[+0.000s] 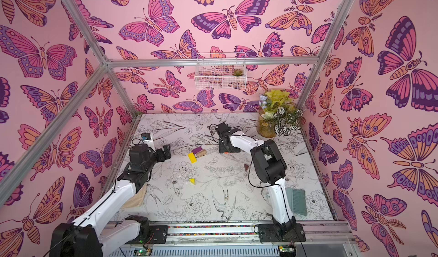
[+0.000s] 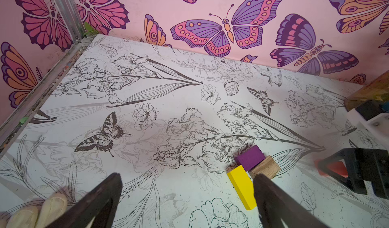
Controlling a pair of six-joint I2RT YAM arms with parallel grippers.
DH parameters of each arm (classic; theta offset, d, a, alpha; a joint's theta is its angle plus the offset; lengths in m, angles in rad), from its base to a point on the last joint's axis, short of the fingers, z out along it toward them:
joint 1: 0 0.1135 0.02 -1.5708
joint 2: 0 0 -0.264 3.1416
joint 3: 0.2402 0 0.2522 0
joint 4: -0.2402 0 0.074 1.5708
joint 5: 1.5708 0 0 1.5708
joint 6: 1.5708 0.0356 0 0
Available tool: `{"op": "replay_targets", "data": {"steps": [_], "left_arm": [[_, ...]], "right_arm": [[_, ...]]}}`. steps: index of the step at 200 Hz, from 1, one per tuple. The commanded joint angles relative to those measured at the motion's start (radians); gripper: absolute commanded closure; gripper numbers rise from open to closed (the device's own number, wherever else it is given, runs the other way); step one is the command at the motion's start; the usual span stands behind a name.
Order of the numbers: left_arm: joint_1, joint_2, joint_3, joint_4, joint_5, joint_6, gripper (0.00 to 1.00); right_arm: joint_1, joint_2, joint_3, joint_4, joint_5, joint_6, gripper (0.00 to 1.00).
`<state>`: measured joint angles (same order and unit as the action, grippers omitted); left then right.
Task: Assemble a piece of candy with building blocks
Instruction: Place the building block at the center of the board, then pick up the building block from the center of the board.
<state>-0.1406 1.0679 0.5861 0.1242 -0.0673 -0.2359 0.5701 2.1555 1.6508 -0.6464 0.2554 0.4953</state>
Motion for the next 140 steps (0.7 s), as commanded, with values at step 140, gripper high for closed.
{"op": "replay_targets", "data": {"steps": [140], "left_arm": [[-0.001,-0.172,-0.029,-0.062,-0.063,0.017,0.0]], "right_arm": [[0.167,0.096,0.197,0.168,-0.291,-0.291,0.19]]}}
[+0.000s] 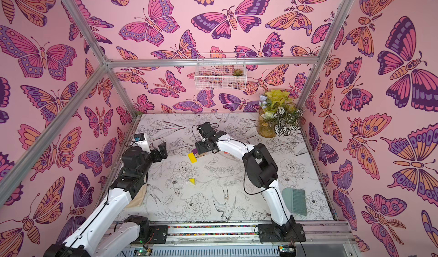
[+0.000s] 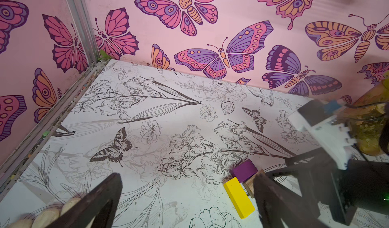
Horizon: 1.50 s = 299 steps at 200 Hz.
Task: Assemble a piece of candy with building blocks
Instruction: Pick up the building block from the center of the board.
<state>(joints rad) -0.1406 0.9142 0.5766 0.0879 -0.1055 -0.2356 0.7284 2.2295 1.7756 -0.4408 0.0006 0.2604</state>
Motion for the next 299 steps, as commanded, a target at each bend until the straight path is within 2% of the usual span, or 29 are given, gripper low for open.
{"op": "replay_targets", "data": {"steps": [1,73,143,228,299], "left_arm": [[-0.002,-0.019,-0.02,-0.026,-0.025,0.016,0.0],[-0.001,-0.012,-0.023,-0.031,-0.023,0.015,0.0],[0.001,-0.011,-0.024,-0.034,-0.025,0.016,0.0],[-0.001,0.002,-0.023,-0.033,-0.023,0.019,0.0],[0.0,0.008,-0.018,-0.033,-0.02,0.024,0.0]], "right_arm": [[0.009,0.023,0.074,-0.039,-0.036,-0.057,0.19],[0.048,0.104,0.174,-0.171,0.015,-0.139,0.18],[0.052,0.131,0.204,-0.207,0.086,-0.139,0.18],[0.052,0.171,0.229,-0.229,0.067,-0.135,0.19],[0.052,0.181,0.235,-0.214,0.065,-0.122,0.26]]}}
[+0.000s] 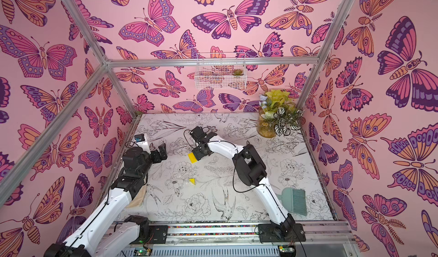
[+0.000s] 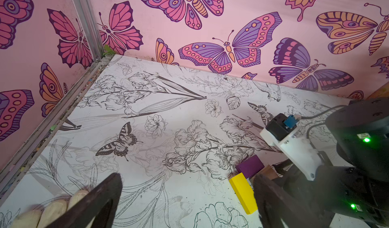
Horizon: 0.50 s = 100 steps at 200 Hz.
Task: Assemble a piece of candy with building blocks
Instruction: Pick up the building block from the center of the board.
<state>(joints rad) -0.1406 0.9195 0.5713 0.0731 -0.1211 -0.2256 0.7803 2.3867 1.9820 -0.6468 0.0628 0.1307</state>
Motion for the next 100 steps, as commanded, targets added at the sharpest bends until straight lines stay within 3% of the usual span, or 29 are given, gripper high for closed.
{"op": "replay_targets", "data": {"steps": [1,60,100], "left_arm": [[0.0,0.003,-0.013,-0.019,-0.005,0.015,0.0],[-0.001,0.012,-0.011,-0.018,-0.002,0.013,0.0],[0.0,0.009,-0.014,-0.019,-0.002,0.011,0.0]], "right_arm": [[0.0,0.024,0.029,-0.007,0.002,0.007,0.26],[0.0,0.04,0.039,-0.011,0.0,0.007,0.31],[0.001,0.024,0.022,-0.006,0.033,0.018,0.4]]}}
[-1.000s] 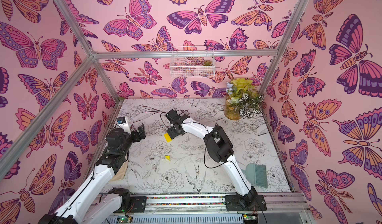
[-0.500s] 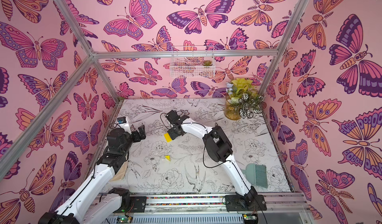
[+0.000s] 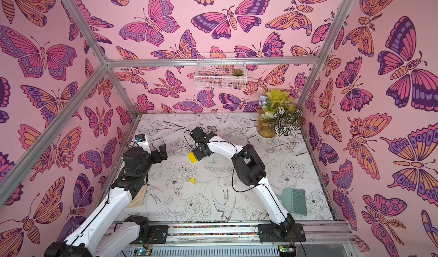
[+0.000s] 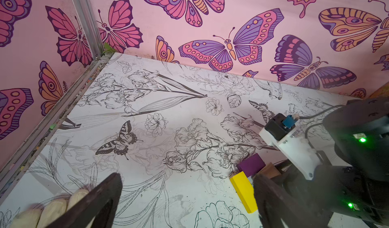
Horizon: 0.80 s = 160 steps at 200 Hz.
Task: Assemble a piece of candy with building blocks
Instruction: Pick up the building block from the center of the board, then assemble the building block at the center of the board.
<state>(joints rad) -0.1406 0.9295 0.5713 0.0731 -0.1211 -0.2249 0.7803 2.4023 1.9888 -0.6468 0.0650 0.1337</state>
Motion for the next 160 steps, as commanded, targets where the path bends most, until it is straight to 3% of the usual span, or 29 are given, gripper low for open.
{"op": "replay_targets", "data": {"steps": [1,59,105,128,160], "left_arm": [[0.0,-0.001,-0.014,-0.019,-0.002,0.011,0.0],[-0.001,0.007,-0.012,-0.019,0.001,0.005,0.0],[-0.001,0.032,-0.002,-0.007,0.008,0.001,0.0],[0.0,0.055,0.001,0.002,0.014,0.002,0.0],[-0.001,0.068,0.006,0.006,0.02,0.002,0.0]], "right_arm": [[0.001,0.007,0.014,-0.005,0.032,0.017,0.4],[0.0,-0.25,-0.241,0.137,0.167,0.113,0.5],[-0.006,-0.485,-0.531,0.163,0.22,0.383,0.52],[-0.006,-0.535,-0.635,0.171,0.217,0.502,0.51],[-0.037,-0.532,-0.698,0.189,0.194,0.554,0.5]]}}
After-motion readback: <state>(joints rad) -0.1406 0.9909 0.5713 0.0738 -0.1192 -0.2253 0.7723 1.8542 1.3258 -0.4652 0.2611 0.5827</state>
